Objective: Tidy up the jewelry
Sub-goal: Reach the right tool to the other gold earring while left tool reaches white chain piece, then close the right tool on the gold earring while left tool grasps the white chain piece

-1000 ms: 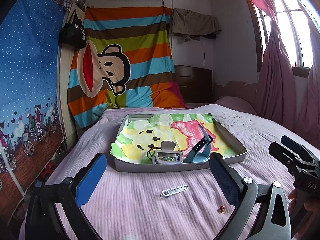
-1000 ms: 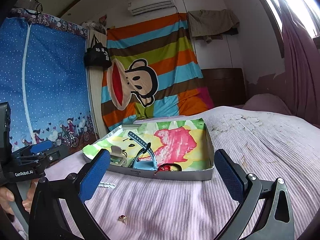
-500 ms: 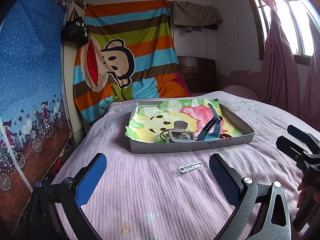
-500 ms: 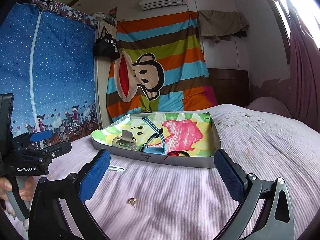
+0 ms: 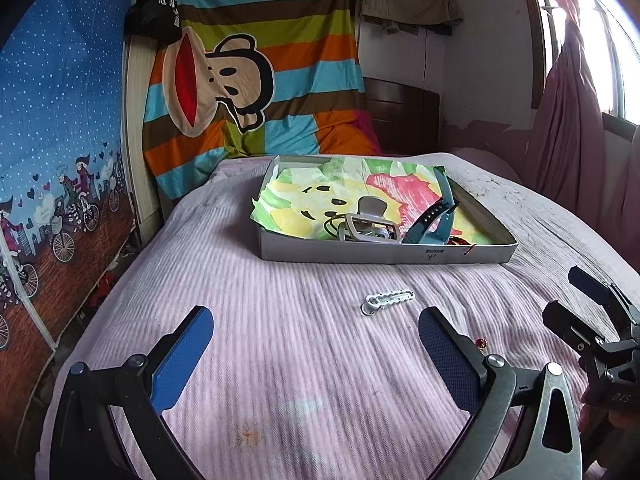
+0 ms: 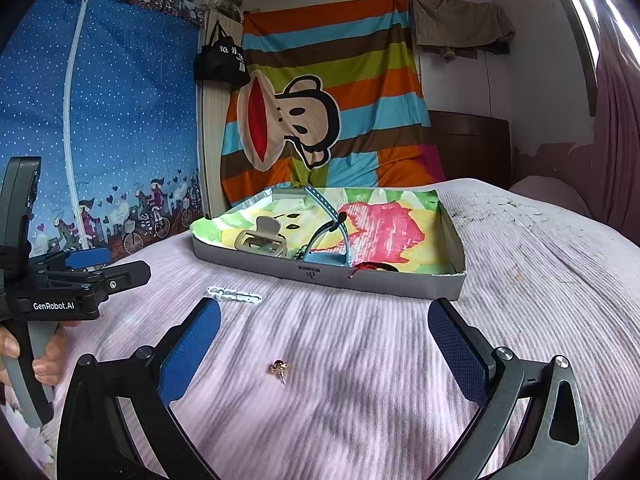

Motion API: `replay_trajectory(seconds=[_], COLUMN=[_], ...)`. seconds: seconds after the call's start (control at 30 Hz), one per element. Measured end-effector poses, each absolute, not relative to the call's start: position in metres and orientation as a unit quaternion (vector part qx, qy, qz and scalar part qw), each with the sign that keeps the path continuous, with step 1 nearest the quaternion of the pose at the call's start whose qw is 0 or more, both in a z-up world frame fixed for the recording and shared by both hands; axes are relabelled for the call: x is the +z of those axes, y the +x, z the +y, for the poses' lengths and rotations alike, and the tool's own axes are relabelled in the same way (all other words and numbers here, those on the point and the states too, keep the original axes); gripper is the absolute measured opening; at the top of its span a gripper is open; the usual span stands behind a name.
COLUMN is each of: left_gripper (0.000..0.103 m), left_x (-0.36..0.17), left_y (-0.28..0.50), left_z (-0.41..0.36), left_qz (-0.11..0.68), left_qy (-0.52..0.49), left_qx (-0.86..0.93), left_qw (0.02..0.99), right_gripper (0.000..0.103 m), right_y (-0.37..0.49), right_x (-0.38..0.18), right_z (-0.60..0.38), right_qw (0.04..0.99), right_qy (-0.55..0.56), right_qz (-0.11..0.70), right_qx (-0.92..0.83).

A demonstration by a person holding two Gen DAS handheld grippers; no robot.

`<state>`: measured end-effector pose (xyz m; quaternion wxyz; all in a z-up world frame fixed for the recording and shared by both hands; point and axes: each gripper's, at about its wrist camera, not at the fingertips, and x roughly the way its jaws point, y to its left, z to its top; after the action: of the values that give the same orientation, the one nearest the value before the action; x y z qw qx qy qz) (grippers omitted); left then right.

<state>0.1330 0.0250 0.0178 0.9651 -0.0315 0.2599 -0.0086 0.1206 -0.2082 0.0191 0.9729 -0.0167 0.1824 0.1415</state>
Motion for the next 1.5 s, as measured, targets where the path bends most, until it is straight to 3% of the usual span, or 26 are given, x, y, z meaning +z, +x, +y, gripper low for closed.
replay_trajectory(seconds=[0.53, 0.77, 1.1, 1.37, 1.5], left_gripper=[0.101, 0.09, 0.083, 0.068, 0.062], left_x=[-0.001, -0.007, -0.01, -0.011, -0.013], left_y=[0.158, 0.171, 0.192, 0.205, 0.21], left_z=[0.023, 0.015, -0.003, -0.014, -0.016], left_qz=[0.334, 0.356, 0.367, 0.37, 0.371], left_qy=[-0.047, -0.031, 0.004, 0.022, 0.024], left_qx=[-0.046, -0.067, -0.079, -0.095, -0.1], left_qw=[0.94, 0.932, 0.927, 0.924, 0.923], right_gripper=[0.101, 0.075, 0.053, 0.028, 0.024], right_y=[0.152, 0.159, 0.171, 0.167, 0.166], right_x=[-0.012, -0.019, -0.033, -0.036, -0.037], right_z=[-0.19, -0.184, -0.182, -0.171, -0.169], right_qw=[0.946, 0.937, 0.925, 0.921, 0.919], right_qy=[-0.035, -0.042, -0.041, -0.068, -0.069], right_qz=[0.282, 0.306, 0.343, 0.345, 0.347], right_qx=[0.156, 0.165, 0.16, 0.169, 0.174])
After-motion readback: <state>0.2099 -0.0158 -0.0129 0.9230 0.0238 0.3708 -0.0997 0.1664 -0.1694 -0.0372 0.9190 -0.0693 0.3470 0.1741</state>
